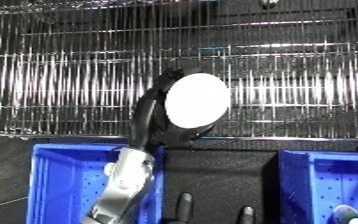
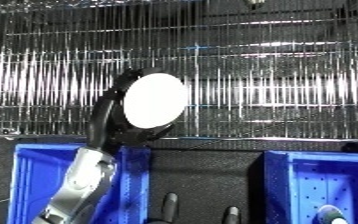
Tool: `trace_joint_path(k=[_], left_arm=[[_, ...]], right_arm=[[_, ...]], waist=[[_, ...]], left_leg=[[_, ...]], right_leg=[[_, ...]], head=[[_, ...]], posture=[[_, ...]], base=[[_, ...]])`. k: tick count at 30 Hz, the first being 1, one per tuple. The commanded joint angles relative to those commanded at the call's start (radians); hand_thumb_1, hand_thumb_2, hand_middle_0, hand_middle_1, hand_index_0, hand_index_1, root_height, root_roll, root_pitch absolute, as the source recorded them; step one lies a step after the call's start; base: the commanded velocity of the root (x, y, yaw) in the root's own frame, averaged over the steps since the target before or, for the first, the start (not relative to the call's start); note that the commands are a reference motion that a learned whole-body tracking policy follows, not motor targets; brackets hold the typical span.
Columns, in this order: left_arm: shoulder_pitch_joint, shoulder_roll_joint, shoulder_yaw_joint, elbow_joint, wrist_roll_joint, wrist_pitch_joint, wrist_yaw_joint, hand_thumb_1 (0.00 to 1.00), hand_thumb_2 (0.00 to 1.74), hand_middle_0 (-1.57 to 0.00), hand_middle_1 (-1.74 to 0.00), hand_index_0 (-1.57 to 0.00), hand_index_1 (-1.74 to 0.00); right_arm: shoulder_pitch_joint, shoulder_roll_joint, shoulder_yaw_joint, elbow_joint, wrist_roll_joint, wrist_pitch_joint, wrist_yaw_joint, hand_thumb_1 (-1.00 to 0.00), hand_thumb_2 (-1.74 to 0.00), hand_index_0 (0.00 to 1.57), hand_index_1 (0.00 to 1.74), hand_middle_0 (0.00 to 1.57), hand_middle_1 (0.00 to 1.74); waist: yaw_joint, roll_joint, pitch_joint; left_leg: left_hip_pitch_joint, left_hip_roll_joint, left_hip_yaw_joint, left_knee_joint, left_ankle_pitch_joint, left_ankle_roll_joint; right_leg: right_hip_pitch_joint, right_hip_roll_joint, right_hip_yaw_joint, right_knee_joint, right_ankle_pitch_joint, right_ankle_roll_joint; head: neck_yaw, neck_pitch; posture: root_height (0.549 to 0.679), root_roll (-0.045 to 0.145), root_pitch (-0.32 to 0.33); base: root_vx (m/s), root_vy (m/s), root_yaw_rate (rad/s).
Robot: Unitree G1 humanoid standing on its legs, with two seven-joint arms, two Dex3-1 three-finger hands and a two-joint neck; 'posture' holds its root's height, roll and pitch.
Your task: Pick up the object and place it into the box
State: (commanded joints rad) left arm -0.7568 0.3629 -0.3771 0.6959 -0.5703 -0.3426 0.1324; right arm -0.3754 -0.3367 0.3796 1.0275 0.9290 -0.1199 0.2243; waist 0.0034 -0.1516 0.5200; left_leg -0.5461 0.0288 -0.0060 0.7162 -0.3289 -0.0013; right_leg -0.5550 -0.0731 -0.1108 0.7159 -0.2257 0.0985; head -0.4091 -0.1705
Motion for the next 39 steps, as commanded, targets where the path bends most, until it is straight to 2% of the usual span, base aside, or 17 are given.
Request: trace_joint_path(k=[2,6,12,16,21,25,32,36,39], left_arm=[[0.005,0.003,0.002,0.004,-0.001,0.001,0.000,1.00,1.74,-1.57,-1.74,-1.57,-1.74],[0.024,0.009,0.011,0.012,-0.025,0.001,-0.023,1.00,1.74,-1.57,-1.74,-1.57,-1.74],[0.088,0.028,0.044,-0.019,-0.092,-0.023,-0.080,1.00,1.74,-1.57,-1.74,-1.57,-1.74],[0.173,0.047,0.082,-0.105,-0.138,-0.028,-0.112,1.00,1.74,-1.57,-1.74,-1.57,-1.74],[0.324,0.079,0.123,-0.299,-0.128,-0.043,-0.121,1.00,1.74,-1.57,-1.74,-1.57,-1.74],[0.429,0.099,0.170,-0.423,-0.157,-0.055,-0.134,1.00,1.74,-1.57,-1.74,-1.57,-1.74],[0.560,0.131,0.256,-0.529,-0.163,-0.076,-0.109,1.00,1.74,-1.57,-1.74,-1.57,-1.74],[0.614,0.141,0.284,-0.476,-0.146,-0.069,-0.064,1.00,1.74,-1.57,-1.74,-1.57,-1.74],[0.648,0.146,0.293,-0.390,-0.127,-0.067,-0.044,1.00,1.74,-1.57,-1.74,-1.57,-1.74]], right_arm=[[0.003,0.000,-0.001,0.002,0.000,-0.001,0.002,0.00,0.00,0.00,0.00,0.00,0.00],[0.009,0.002,-0.006,0.012,-0.002,-0.006,0.009,0.00,0.00,0.00,0.00,0.00,0.00],[0.027,0.001,-0.029,0.025,-0.005,-0.013,0.013,0.00,0.00,0.00,0.00,0.00,0.00],[0.056,-0.003,-0.050,0.021,0.000,-0.029,0.005,0.00,0.00,0.00,0.00,0.00,0.00],[0.103,-0.019,-0.084,0.008,0.019,-0.051,-0.013,0.00,0.00,0.00,0.00,0.00,0.00],[0.130,-0.036,-0.120,0.021,0.033,-0.063,-0.008,0.00,0.00,0.00,0.00,0.00,0.00],[0.155,-0.053,-0.161,0.053,0.065,-0.078,0.013,0.00,0.00,0.00,0.00,0.00,0.00],[0.156,-0.055,-0.177,0.073,0.072,-0.077,0.022,0.00,0.00,0.00,0.00,0.00,0.00],[0.154,-0.059,-0.185,0.092,0.075,-0.074,0.034,0.00,0.00,0.00,0.00,0.00,0.00]], waist=[[0.003,0.002,0.000],[0.010,0.008,0.000],[0.031,0.029,0.000],[0.051,0.052,0.000],[0.088,0.091,0.000],[0.117,0.119,0.000],[0.158,0.143,0.000],[0.174,0.149,0.000],[0.182,0.150,0.000]], left_leg=[[0.008,-0.001,0.000,-0.008,0.002,-0.0018],[0.027,-0.005,-0.002,-0.023,0.007,-0.0047],[0.052,-0.015,-0.008,-0.042,0.013,-0.0074],[0.055,-0.028,-0.014,-0.041,0.013,-0.0071],[0.048,-0.051,-0.023,-0.042,0.017,-0.0051],[0.043,-0.067,-0.032,-0.046,0.020,-0.0048],[0.037,-0.086,-0.047,-0.051,0.027,-0.0067],[0.038,-0.092,-0.056,-0.054,0.033,-0.0087],[0.042,-0.094,-0.060,-0.058,0.040,-0.0106]], right_leg=[[0.008,-0.0021,-0.002,-0.006,0.000,0.0003],[0.026,-0.0079,-0.006,-0.019,-0.001,0.0004],[0.048,-0.0232,-0.016,-0.029,-0.006,-0.0010],[0.050,-0.0358,-0.025,-0.020,-0.015,-0.0070],[0.043,-0.0511,-0.043,-0.001,-0.029,-0.0167],[0.041,-0.0597,-0.057,0.004,-0.035,-0.0233],[0.046,-0.0665,-0.081,0.011,-0.045,-0.0310],[0.055,-0.0692,-0.092,0.017,-0.053,-0.0346],[0.063,-0.0688,-0.097,0.021,-0.062,-0.0398]], head=[[-0.003,0.002],[-0.010,0.002],[0.017,-0.008],[0.073,-0.015],[0.173,-0.020],[0.224,-0.016],[0.258,-0.021],[0.224,-0.038],[0.164,-0.057]], posture=[[0.636,-0.015,0.105],[0.638,-0.011,0.099],[0.641,-0.001,0.091],[0.641,0.009,0.088],[0.641,0.021,0.093],[0.641,0.028,0.099],[0.642,0.032,0.102],[0.642,0.034,0.099],[0.642,0.035,0.095]], base=[[-0.011,-0.001,0.043],[-0.010,0.000,0.061],[-0.013,-0.005,0.108],[-0.017,-0.009,0.172],[-0.024,-0.005,0.204],[-0.028,-0.005,0.209],[-0.019,-0.030,0.186],[-0.002,-0.028,0.140],[0.003,-0.010,0.086]])
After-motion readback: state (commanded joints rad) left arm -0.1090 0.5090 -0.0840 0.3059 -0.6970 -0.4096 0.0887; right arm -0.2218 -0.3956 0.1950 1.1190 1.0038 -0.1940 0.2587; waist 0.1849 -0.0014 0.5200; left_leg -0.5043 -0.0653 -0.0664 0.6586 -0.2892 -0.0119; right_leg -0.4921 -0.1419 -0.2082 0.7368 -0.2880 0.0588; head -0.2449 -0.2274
